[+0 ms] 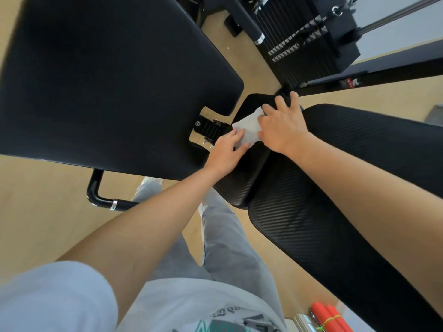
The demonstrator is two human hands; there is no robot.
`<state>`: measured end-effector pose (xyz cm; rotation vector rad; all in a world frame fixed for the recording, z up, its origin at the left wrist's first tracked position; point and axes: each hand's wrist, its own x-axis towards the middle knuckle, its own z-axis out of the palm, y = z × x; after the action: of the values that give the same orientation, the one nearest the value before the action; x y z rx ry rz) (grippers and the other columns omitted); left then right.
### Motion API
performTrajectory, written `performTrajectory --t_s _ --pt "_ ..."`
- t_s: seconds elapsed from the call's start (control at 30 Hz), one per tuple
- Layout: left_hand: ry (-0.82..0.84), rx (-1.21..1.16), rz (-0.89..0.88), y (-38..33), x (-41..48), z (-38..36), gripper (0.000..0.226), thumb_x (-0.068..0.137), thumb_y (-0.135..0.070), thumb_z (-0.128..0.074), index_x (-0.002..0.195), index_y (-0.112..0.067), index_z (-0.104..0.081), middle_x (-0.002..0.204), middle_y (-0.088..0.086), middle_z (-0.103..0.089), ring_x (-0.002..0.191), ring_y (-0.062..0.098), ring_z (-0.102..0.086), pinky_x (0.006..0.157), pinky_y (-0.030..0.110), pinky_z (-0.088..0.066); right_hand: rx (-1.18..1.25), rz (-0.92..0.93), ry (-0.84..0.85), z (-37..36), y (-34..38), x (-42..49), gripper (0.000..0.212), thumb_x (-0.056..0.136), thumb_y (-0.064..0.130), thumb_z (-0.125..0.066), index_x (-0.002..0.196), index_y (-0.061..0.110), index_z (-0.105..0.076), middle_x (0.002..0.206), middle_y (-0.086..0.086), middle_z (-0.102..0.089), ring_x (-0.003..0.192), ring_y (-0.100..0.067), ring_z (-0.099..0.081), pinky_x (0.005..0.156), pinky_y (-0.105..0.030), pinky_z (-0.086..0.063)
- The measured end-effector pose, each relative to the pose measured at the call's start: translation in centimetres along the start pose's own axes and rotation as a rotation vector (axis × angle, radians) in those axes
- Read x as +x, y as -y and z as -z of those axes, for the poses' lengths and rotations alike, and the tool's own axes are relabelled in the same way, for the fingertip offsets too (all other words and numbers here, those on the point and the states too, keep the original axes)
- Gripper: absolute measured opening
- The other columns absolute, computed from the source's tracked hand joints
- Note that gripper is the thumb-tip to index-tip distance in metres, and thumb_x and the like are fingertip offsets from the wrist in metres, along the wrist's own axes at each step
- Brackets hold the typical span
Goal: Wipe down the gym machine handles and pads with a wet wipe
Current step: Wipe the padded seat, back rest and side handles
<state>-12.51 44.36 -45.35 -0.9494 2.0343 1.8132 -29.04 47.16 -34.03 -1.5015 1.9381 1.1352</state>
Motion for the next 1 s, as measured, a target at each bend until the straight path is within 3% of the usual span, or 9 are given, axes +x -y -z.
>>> performTrajectory --t_s 0.17,0.33,0.43,0.53,0.6,0.7,0.83,0.9,1.0 --pt "-0.066 -0.035 -0.031 -0.3 -1.6 -0.5 0.05 0.103 -0.044 -0.054 0.147 -0.02 -0.054 0.155 0.001 -0.05 0.147 0.016 -0.04 0.12 0.041 -0.036 0.039 0.009 -0.022 0.2 1.3 -2.0 0.04 0.092 0.039 -0.06 0.126 0.017 -0.066 0.141 -0.008 -0.054 0.139 -0.037 -0.038 0.118 -0.063 -0.022" --pt "-0.18 0.082 0.007 2.0 -7.2 -0.2 0.023 0.098 -0.035 -0.067 0.11 -0.02 -0.078 0.111 -0.004 -0.073 0.104 0.014 -0.065 0.088 0.037 -0.053 0.116 0.081 -0.037 -0.4 6.6 -5.1 0.033 0.093 0.033 -0.061 0.123 0.018 -0.066 0.127 -0.005 -0.06 0.132 -0.034 -0.043 0.118 -0.059 -0.023" --pt "-0.013 0.128 0.064 3.4 -9.7 1.3 0.02 0.096 -0.039 -0.069 0.101 -0.023 -0.079 0.092 -0.011 -0.066 0.088 0.012 -0.064 0.074 0.033 -0.052 0.177 0.107 0.014 -0.6 9.8 -6.6 0.026 0.096 0.032 -0.06 0.118 0.02 -0.067 0.122 -0.004 -0.061 0.131 -0.033 -0.044 0.119 -0.058 -0.021" --pt "0.251 0.199 0.151 4.3 -12.0 3.7 0.024 0.096 -0.041 -0.069 0.11 -0.024 -0.078 0.095 -0.015 -0.067 0.095 0.009 -0.066 0.081 0.028 -0.051 0.233 0.135 0.082 -0.5 12.9 -8.3 0.02 0.095 0.03 -0.062 0.113 0.023 -0.068 0.115 -0.001 -0.063 0.129 -0.031 -0.045 0.119 -0.057 -0.021" --pt "0.274 0.186 0.204 5.1 -13.4 5.2 0.02 0.094 -0.038 -0.07 0.106 -0.024 -0.078 0.097 -0.014 -0.072 0.096 0.009 -0.068 0.087 0.033 -0.056 0.303 0.159 0.092 -0.6 14.7 -9.2 0.017 0.096 0.028 -0.06 0.109 0.021 -0.068 0.109 0.0 -0.063 0.123 -0.029 -0.047 0.117 -0.054 -0.024" --pt "0.118 0.065 0.277 6.4 -15.1 7.0 0.016 0.092 -0.034 -0.071 0.095 -0.02 -0.077 0.092 -0.01 -0.069 0.088 0.008 -0.065 0.083 0.031 -0.054 0.525 0.155 0.092 -0.8 16.5 -9.4 0.018 0.1 0.031 -0.051 0.098 0.022 -0.066 0.102 0.001 -0.063 0.11 -0.025 -0.053 0.102 -0.045 -0.034" --pt "-0.099 -0.219 0.395 8.1 -17.8 8.4 0.016 0.094 -0.028 -0.07 0.09 -0.013 -0.074 0.083 -0.002 -0.068 0.079 0.013 -0.063 0.08 0.034 -0.053 1.23 0.016 0.142 -1.3 18.5 -8.2 0.02 0.094 0.022 -0.062 0.074 0.021 -0.059 0.077 0.003 -0.059 0.076 -0.018 -0.057 0.062 -0.026 -0.04" --pt "-0.2 -0.318 0.445 8.7 -19.5 8.4 0.01 0.095 -0.025 -0.071 0.088 -0.018 -0.073 0.088 0.004 -0.071 0.082 0.016 -0.066 0.083 0.038 -0.059 1.385 -0.007 0.107 -1.2 19.6 -7.4 0.002 0.091 0.019 -0.069 0.091 0.017 -0.068 0.086 0.003 -0.065 0.08 -0.012 -0.06 0.064 -0.021 -0.043" --pt "-0.412 -0.416 0.513 9.9 -22.1 7.6 0.008 0.094 -0.018 -0.072 0.087 -0.022 -0.072 0.097 0.014 -0.074 0.081 0.019 -0.068 0.082 0.043 -0.061 1.42 0.049 0.109 -1.1 22.5 -6.1 0.014 0.091 0.021 -0.069 0.105 0.016 -0.068 0.091 0.003 -0.069 0.086 -0.011 -0.065 0.067 -0.02 -0.051"
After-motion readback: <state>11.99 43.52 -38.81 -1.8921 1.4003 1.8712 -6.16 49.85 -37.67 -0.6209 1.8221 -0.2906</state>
